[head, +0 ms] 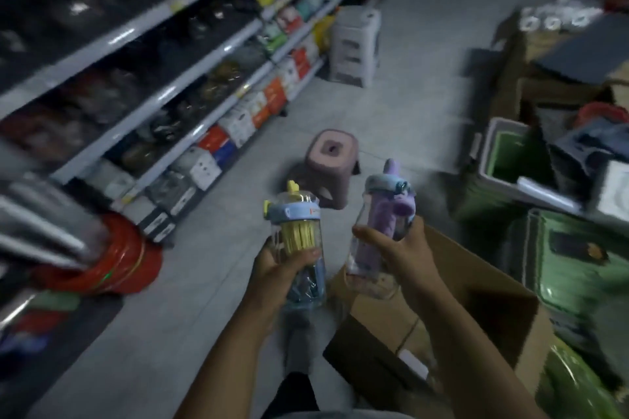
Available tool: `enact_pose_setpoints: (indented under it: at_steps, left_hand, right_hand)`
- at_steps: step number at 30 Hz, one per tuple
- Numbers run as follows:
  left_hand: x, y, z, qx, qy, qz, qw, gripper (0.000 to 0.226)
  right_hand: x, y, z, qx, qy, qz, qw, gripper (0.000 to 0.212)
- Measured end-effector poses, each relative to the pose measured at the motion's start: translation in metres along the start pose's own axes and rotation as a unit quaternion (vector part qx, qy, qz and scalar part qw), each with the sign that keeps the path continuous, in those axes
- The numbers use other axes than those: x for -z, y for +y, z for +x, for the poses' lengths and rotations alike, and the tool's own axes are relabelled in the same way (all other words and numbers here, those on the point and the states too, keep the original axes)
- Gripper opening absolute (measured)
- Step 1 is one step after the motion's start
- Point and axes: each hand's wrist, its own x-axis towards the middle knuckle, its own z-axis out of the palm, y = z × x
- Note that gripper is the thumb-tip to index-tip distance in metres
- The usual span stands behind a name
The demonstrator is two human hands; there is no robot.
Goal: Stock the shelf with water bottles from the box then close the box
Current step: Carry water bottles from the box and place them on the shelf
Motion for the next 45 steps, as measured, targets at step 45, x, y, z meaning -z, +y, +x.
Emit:
enact_pose_setpoints:
  at_steps: [45]
  left_hand:
    - [0.902, 0.146, -0.251, -0.285, 0.47, -0.154, 0.821, 0.044]
  right_hand:
    - [-0.993, -0.194, -0.25, 0.247, -0.459, -0.016, 0.853, 0.068]
